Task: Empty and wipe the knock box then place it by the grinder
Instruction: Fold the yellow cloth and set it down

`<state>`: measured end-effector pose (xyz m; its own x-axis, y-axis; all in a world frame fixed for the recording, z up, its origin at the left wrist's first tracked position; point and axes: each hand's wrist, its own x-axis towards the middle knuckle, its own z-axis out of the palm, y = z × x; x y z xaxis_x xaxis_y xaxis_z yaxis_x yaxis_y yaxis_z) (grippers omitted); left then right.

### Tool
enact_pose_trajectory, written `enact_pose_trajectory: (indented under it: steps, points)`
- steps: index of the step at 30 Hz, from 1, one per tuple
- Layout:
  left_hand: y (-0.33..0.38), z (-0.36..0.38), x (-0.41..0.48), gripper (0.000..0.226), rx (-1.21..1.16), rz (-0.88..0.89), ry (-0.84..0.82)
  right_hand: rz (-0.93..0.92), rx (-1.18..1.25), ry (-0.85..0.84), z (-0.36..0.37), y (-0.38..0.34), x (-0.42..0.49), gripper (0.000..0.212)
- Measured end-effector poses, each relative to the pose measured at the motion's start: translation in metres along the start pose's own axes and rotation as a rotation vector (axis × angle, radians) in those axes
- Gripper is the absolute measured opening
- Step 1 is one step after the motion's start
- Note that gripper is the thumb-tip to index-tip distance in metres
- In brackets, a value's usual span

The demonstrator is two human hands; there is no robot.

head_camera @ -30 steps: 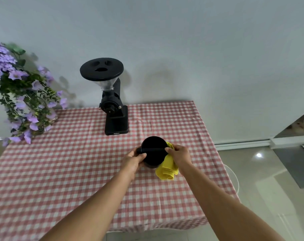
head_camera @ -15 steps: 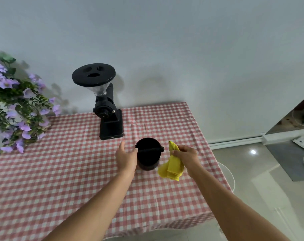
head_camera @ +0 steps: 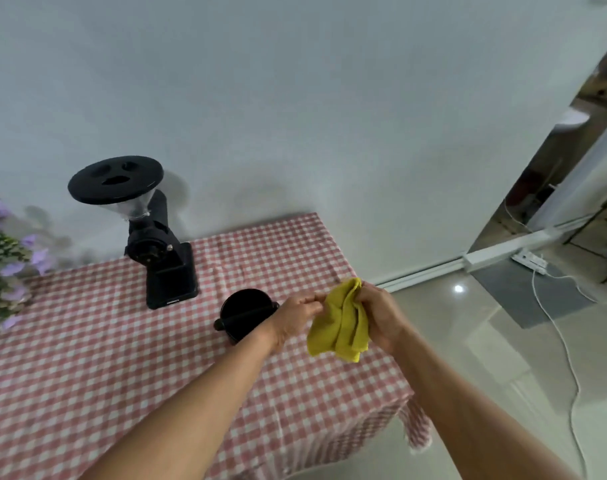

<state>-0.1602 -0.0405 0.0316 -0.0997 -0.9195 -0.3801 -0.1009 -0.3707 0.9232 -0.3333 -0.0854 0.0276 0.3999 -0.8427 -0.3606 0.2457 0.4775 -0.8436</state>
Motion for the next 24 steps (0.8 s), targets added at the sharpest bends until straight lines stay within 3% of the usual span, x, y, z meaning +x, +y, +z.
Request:
enact_pose_trajectory:
  steps: [2,5,8,10,12,14,17,21,24]
  points:
    - [-0.003,0.007,0.007,0.02,0.012,-0.001,-0.029,0.041,0.069,0.048,-0.011,-0.003,-0.004,0.028]
    - [-0.001,0.02,0.014,0.03,-0.016,0.003,0.035,0.04,0.115,0.114,-0.032,-0.003,-0.007,0.031]
    - [0.001,0.035,0.019,0.025,0.044,0.04,0.049,-0.028,-0.049,0.163,-0.047,-0.001,-0.015,0.051]
    - [0.002,0.045,0.021,0.013,0.109,0.072,0.034,-0.09,-0.181,0.283,-0.054,0.003,-0.018,0.032]
    - [0.001,0.052,0.025,0.017,0.163,0.102,0.032,-0.093,-0.241,0.382,-0.063,0.004,-0.019,0.011]
    - [0.001,0.056,0.026,0.029,0.209,0.123,0.045,-0.089,-0.325,0.422,-0.076,0.006,-0.017,0.019]
    - [-0.002,0.059,0.028,0.045,0.256,0.076,0.021,-0.103,-0.384,0.372,-0.089,0.005,-0.026,0.014]
    - [-0.008,0.064,0.029,0.041,0.385,-0.092,-0.127,-0.137,-0.29,0.287,-0.106,0.003,-0.035,0.012]
    - [-0.012,0.068,0.028,0.044,0.342,-0.123,-0.197,-0.136,-0.337,0.234,-0.114,0.003,-0.035,0.014]
